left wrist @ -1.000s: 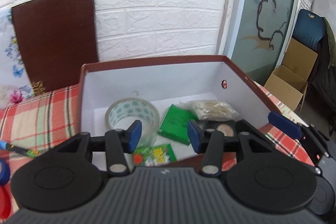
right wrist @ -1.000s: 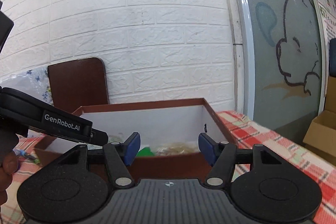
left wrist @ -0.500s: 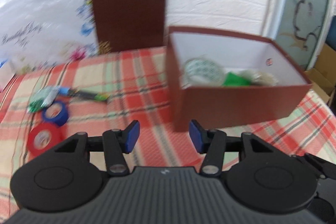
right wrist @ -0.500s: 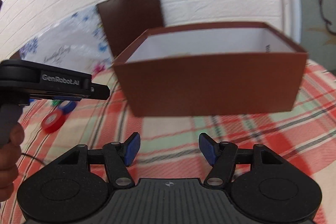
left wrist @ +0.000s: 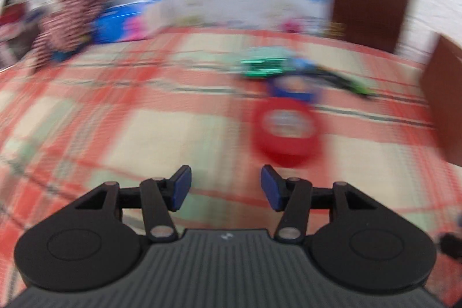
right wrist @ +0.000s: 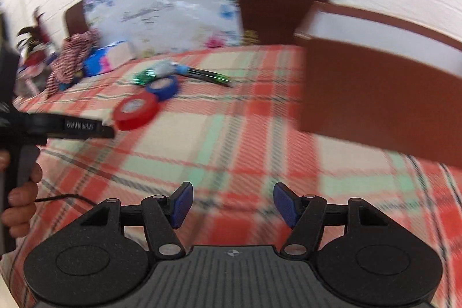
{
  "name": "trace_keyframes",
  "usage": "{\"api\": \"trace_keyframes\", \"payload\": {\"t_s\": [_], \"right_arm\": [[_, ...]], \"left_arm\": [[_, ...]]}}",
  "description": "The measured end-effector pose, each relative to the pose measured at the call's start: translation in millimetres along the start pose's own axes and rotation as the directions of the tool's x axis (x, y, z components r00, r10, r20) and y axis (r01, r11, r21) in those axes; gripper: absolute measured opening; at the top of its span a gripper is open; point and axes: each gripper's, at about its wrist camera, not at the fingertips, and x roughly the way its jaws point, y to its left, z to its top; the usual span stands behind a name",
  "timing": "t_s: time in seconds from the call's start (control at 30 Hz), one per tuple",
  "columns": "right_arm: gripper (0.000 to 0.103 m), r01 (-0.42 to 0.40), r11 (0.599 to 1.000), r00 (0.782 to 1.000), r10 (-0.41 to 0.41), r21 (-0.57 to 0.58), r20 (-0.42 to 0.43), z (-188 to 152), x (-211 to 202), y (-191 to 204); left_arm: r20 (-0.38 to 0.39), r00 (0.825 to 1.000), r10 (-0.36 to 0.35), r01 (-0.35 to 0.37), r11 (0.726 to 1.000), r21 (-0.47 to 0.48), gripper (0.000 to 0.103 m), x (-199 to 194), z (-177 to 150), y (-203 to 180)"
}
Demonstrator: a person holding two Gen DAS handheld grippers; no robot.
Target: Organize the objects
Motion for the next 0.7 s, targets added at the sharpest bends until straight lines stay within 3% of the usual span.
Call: {"api": "trace_keyframes", "payload": {"t_s": [0.07,0.13,0.17,0.3,0.47,0.7], "right_arm": [[0.064,-0.050,0.998,0.999,0.050,-0.047,0.007,9.1,16.3,20.5],[0.065,-0.108,0.987,0.994,0.110,-0.119,0.012,18.6,35.2,44.0],[0.066,-0.127,0.979,0.991,0.132,-0.157,0.017,23.1,45.3,55.6],[0.067,-0.154,0.958,0.986,0.165,-0.241,0.028,48.6,86.9,89.0],[0.072,-0.154,0.948,0.987,0.160,-0.278,-0.002,62.9,125.7,105.3],[0.072,-0.139,0.952,0.989,0.147,-0.272,0.008,48.7,107.5,91.6]], "left_arm": [[0.104,0.988,0.113,-0.110,0.993,-0.032,0.074,11.2,-8.5,30.5],[0.138,0.990,0.030,-0.003,0.981,-0.193,0.076,11.8,-8.9,62.4],[0.146,0.989,0.025,0.009,0.975,-0.222,0.076,12.1,-8.6,66.6],[0.143,0.989,0.022,0.000,0.988,-0.155,0.078,13.9,-6.1,51.6],[0.144,0.990,0.008,0.015,0.988,-0.157,0.079,18.3,-9.0,58.7],[0.138,0.990,0.010,0.009,0.990,-0.139,0.080,21.5,-9.9,58.0]]}}
